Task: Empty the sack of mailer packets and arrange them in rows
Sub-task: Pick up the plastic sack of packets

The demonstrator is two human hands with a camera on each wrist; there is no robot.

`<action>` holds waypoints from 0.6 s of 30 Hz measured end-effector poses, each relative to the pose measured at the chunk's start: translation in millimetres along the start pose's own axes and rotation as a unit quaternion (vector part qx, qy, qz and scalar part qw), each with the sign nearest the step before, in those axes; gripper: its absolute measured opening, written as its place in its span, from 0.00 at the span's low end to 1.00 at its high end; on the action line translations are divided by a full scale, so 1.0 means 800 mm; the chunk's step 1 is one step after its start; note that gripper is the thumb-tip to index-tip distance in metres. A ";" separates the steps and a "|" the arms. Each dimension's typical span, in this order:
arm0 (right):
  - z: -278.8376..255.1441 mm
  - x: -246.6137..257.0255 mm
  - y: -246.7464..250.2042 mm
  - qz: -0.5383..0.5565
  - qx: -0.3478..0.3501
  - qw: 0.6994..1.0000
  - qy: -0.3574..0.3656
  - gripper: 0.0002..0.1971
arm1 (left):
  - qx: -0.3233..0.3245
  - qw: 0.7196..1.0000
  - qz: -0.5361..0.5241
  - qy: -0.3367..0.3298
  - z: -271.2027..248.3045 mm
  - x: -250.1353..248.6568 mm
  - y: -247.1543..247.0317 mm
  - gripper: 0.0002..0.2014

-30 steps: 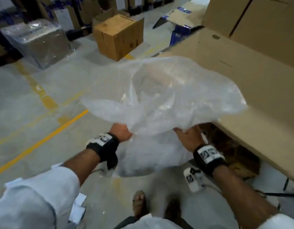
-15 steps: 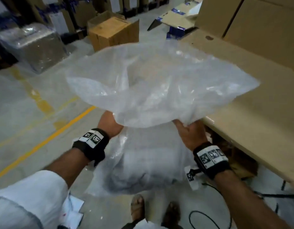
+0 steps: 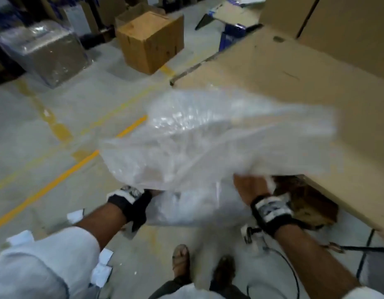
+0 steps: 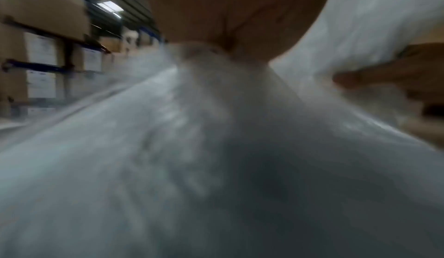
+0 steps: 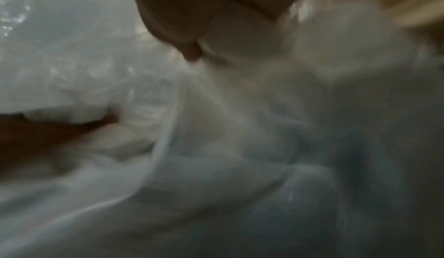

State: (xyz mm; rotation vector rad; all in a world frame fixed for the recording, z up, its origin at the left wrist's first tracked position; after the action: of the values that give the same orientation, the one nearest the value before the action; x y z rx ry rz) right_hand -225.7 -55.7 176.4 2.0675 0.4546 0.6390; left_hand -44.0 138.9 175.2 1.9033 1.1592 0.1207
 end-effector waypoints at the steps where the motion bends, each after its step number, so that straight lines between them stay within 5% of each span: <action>1: -0.003 -0.004 -0.020 -0.034 0.027 0.999 -0.001 0.32 | 0.044 0.998 0.036 0.022 -0.002 0.009 -0.010 0.33; 3: -0.012 -0.003 -0.049 -0.032 0.028 0.999 0.023 0.46 | -0.037 0.999 0.011 0.031 0.007 0.021 0.001 0.19; 4: -0.006 0.003 -0.043 -0.016 0.000 0.998 0.053 0.47 | -0.081 0.997 0.005 0.010 0.013 0.025 0.015 0.20; 7: 0.003 0.029 0.025 0.159 -0.204 0.957 0.131 0.19 | -0.125 0.991 -0.016 0.036 -0.003 0.023 0.055 0.32; 8: 0.009 0.033 0.044 0.157 -0.282 0.936 0.139 0.18 | -0.081 0.993 -0.011 0.079 -0.001 0.026 0.053 0.31; 9: 0.011 0.034 0.047 0.124 -0.289 0.942 0.118 0.20 | -0.032 0.996 0.002 0.079 -0.003 0.028 0.042 0.31; 10: 0.015 0.028 0.019 0.057 -0.204 0.973 0.091 0.24 | -0.014 0.998 0.027 0.058 0.002 0.037 0.015 0.31; 12: -0.002 0.018 -0.058 -0.055 -0.073 0.988 0.125 0.24 | 0.075 0.990 0.094 0.074 -0.011 0.043 -0.032 0.23; 14: -0.018 0.003 -0.067 -0.013 -0.013 0.995 0.096 0.19 | 0.039 0.987 0.120 0.095 -0.007 0.037 -0.028 0.18; 16: -0.001 -0.005 -0.034 0.099 -0.070 0.991 0.057 0.20 | -0.017 0.990 0.086 0.115 -0.008 0.016 0.004 0.19; 18: 0.001 0.005 0.016 0.182 -0.230 0.953 0.078 0.16 | -0.039 0.991 0.037 0.126 -0.010 0.007 0.022 0.22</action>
State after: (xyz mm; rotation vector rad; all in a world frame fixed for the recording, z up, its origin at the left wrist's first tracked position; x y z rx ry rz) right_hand -220.8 -60.6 187.8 1.6660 -0.0028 1.0260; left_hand -33.3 145.1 190.9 1.9016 1.2306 0.4523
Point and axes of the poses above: each hand's wrist, its own z-axis towards the middle knuckle, its own y-axis out of the back of the hand, x = y × z, the point moved 3 cm from there along z, towards the middle knuckle, and after that the axes turned 2 degrees about x, right-handed, at the moved point
